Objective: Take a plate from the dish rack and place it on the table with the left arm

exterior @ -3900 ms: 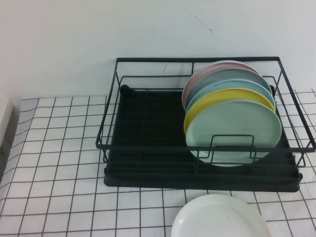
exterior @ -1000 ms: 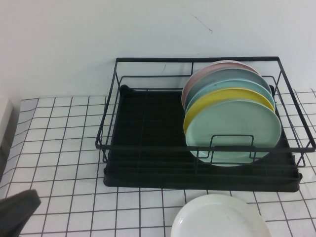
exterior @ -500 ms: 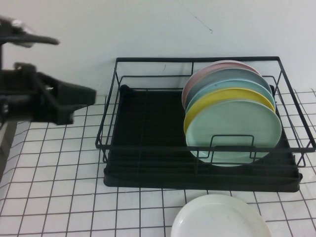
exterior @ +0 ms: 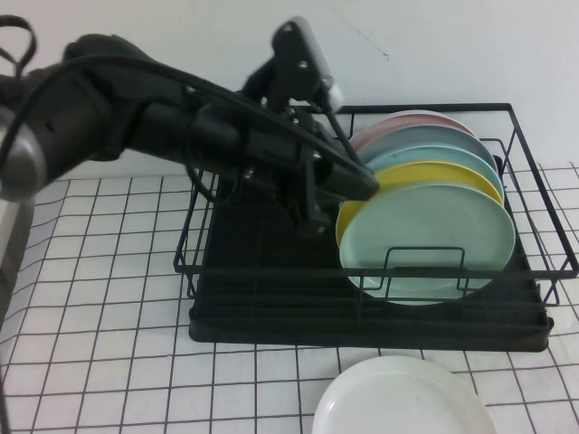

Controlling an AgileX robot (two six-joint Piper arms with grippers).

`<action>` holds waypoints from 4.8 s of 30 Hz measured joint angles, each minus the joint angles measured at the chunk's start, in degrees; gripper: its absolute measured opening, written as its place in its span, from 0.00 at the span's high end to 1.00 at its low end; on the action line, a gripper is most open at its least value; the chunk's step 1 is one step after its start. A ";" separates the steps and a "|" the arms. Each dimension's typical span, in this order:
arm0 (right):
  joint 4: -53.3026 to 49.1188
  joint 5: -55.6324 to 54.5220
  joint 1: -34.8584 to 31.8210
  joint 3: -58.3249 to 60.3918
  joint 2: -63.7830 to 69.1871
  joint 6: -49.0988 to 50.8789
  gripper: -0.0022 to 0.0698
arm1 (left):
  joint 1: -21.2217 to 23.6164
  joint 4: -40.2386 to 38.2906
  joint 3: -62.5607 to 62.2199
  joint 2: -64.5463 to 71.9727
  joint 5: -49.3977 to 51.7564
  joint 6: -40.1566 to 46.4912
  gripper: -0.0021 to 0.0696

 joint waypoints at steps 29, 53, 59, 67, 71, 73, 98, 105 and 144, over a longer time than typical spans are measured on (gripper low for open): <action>0.00 0.00 0.00 0.00 0.00 0.00 0.97 | -2.79 0.02 -13.70 16.15 0.42 6.58 0.46; 0.00 0.00 0.00 0.00 0.00 0.00 0.97 | -2.92 -3.66 -13.82 20.32 -0.97 10.57 0.62; 0.00 0.00 0.00 0.00 0.00 0.00 0.97 | -2.92 -4.18 -13.82 20.53 -2.37 9.92 0.80; 0.00 0.00 0.00 0.00 0.00 0.00 0.97 | -3.14 -1.95 -13.82 14.61 -3.23 6.81 0.80; 0.00 0.00 0.00 0.00 0.00 0.00 0.97 | -3.97 -1.95 -13.82 8.20 -3.45 5.40 0.81; 0.00 0.00 0.00 0.00 0.00 0.00 0.97 | -4.52 -1.95 -13.82 5.25 -2.25 3.87 0.86; -0.11 0.00 0.00 0.00 0.00 0.00 0.97 | -15.40 27.64 -1.59 0.62 9.02 -54.99 0.86; -0.11 0.00 0.00 0.00 0.00 0.00 0.97 | -16.21 28.21 -1.05 6.15 7.17 -57.68 0.86; -0.11 0.00 0.00 0.00 0.00 0.00 0.97 | -16.57 37.92 -0.40 -0.74 1.12 -53.98 0.43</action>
